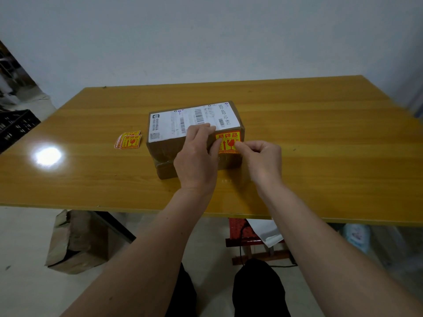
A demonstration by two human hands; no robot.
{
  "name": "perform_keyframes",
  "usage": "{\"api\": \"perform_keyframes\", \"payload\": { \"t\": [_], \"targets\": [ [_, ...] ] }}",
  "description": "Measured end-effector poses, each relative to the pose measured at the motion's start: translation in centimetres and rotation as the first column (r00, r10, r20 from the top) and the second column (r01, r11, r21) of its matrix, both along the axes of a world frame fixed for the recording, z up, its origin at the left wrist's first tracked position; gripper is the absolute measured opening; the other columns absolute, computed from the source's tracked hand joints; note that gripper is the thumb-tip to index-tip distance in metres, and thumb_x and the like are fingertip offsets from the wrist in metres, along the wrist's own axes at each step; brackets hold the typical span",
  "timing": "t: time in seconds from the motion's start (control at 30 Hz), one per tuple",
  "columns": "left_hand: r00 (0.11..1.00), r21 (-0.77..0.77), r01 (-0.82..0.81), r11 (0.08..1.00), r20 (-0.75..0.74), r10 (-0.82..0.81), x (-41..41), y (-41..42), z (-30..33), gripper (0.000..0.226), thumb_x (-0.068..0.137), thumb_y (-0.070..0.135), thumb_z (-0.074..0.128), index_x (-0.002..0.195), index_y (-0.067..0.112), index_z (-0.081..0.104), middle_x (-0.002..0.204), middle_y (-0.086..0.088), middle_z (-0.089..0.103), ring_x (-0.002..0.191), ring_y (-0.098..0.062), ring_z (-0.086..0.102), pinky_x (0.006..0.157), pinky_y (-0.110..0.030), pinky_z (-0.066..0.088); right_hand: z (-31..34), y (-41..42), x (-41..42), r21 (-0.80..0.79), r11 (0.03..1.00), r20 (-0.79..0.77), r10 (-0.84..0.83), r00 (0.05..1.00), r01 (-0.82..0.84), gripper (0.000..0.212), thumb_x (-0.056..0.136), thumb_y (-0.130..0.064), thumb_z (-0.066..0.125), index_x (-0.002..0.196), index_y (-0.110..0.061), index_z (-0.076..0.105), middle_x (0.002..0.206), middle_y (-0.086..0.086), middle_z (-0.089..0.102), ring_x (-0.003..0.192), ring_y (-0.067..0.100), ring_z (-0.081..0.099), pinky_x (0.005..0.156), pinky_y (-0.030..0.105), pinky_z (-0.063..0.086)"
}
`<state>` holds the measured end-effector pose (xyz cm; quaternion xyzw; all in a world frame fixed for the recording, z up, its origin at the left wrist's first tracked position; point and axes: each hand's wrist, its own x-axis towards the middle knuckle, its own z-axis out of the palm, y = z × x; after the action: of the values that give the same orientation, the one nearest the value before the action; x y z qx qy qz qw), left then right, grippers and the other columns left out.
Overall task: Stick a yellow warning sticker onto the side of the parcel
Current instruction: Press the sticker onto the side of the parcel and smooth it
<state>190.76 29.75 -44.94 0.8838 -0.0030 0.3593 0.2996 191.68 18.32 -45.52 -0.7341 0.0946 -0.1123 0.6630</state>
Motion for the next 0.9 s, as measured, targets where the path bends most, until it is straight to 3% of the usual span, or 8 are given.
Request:
{"api": "perform_keyframes", "payload": {
  "t": [0.17, 0.27, 0.37, 0.47, 0.57, 0.67, 0.77, 0.9],
  "targets": [
    [0.998, 0.058, 0.018, 0.998, 0.054, -0.021, 0.3, 0.4, -0.5, 0.025, 0.080, 0.023, 0.071, 0.102, 0.013, 0.066, 0.106, -0.001, 0.068, 0.089, -0.018, 0.067, 0.057, -0.023, 0.046, 0.7, 0.0, 0.4, -0.146, 0.988, -0.021, -0.054, 0.998, 0.050, 0.031, 0.078, -0.032, 0.074, 0.051, -0.025, 0.063, 0.057, -0.011, 0.061, 0.066, 0.015, 0.066, 0.071, 0.036, 0.055],
    [0.997, 0.086, 0.018, 0.996, 0.070, -0.024, 0.5, 0.7, -0.7, 0.025, 0.079, 0.025, 0.071, 0.102, 0.014, 0.066, 0.106, 0.000, 0.068, 0.088, -0.017, 0.068, 0.055, -0.022, 0.046, 1.0, 0.0, 0.4, -0.250, 0.967, -0.031, -0.068, 0.997, 0.058, 0.029, 0.076, -0.039, 0.074, 0.053, -0.023, 0.066, 0.055, -0.010, 0.058, 0.065, 0.016, 0.062, 0.069, 0.037, 0.053],
    [0.998, 0.091, 0.026, 0.995, 0.058, -0.032, 0.5, 0.7, -0.6, 0.026, 0.080, 0.025, 0.071, 0.103, 0.015, 0.066, 0.107, 0.000, 0.068, 0.088, -0.017, 0.068, 0.055, -0.021, 0.045, 0.5, -0.4, 0.6, -0.323, 0.945, -0.125, -0.104, 0.987, 0.058, 0.035, 0.072, -0.047, 0.075, 0.057, -0.017, 0.066, 0.053, -0.004, 0.057, 0.060, 0.022, 0.061, 0.057, 0.034, 0.048],
    [0.997, 0.096, 0.035, 0.995, 0.062, -0.041, 0.5, 0.8, -0.4, 0.026, 0.079, 0.024, 0.072, 0.102, 0.015, 0.066, 0.106, 0.000, 0.068, 0.088, -0.018, 0.068, 0.056, -0.021, 0.046, -0.6, -1.7, 0.4, -0.345, 0.936, -0.183, -0.144, 0.973, 0.073, 0.038, 0.071, -0.047, 0.075, 0.068, -0.012, 0.062, 0.066, 0.002, 0.059, 0.071, 0.025, 0.061, 0.058, 0.033, 0.043],
    [0.997, 0.112, 0.029, 0.993, 0.061, -0.036, 0.5, 0.9, -0.3, 0.025, 0.079, 0.023, 0.072, 0.101, 0.014, 0.066, 0.105, 0.000, 0.068, 0.087, -0.018, 0.068, 0.056, -0.020, 0.044, 0.0, -2.1, 0.3, -0.280, 0.958, -0.045, -0.075, 0.996, 0.060, 0.030, 0.077, -0.037, 0.074, 0.090, -0.011, 0.065, 0.084, 0.002, 0.062, 0.080, 0.018, 0.059, 0.062, 0.028, 0.046],
    [0.998, 0.109, 0.024, 0.994, 0.050, -0.030, 0.3, 0.7, -0.2, 0.025, 0.078, 0.023, 0.072, 0.102, 0.014, 0.066, 0.105, -0.001, 0.068, 0.088, -0.019, 0.067, 0.056, -0.021, 0.043, 1.0, -1.6, 0.5, -0.371, 0.928, 0.063, 0.002, 0.998, 0.021, 0.035, 0.079, -0.033, 0.072, 0.108, -0.014, 0.064, 0.098, 0.002, 0.064, 0.090, 0.015, 0.059, 0.073, 0.030, 0.052],
    [0.999, 0.130, 0.029, 0.991, 0.034, -0.034, 0.1, 0.6, -0.2, 0.029, 0.077, 0.021, 0.073, 0.105, 0.014, 0.065, 0.108, -0.001, 0.067, 0.090, -0.019, 0.067, 0.056, -0.022, 0.045, 1.2, -1.2, 1.0, -0.499, 0.866, 0.109, 0.069, 0.992, -0.005, 0.041, 0.078, -0.035, 0.073, 0.113, -0.017, 0.062, 0.103, 0.000, 0.062, 0.097, 0.018, 0.057, 0.082, 0.037, 0.051],
    [0.999, 0.178, 0.040, 0.983, -0.019, -0.037, -0.2, 0.7, -0.2, 0.043, 0.073, 0.017, 0.077, 0.112, 0.017, 0.060, 0.117, 0.000, 0.062, 0.093, -0.020, 0.066, 0.055, -0.028, 0.051, 1.5, -1.3, 2.0, -0.592, 0.806, 0.109, 0.096, 0.989, -0.013, 0.045, 0.078, -0.043, 0.071, 0.112, -0.014, 0.064, 0.107, 0.003, 0.063, 0.096, 0.019, 0.058, 0.076, 0.032, 0.047]
  ]
}}
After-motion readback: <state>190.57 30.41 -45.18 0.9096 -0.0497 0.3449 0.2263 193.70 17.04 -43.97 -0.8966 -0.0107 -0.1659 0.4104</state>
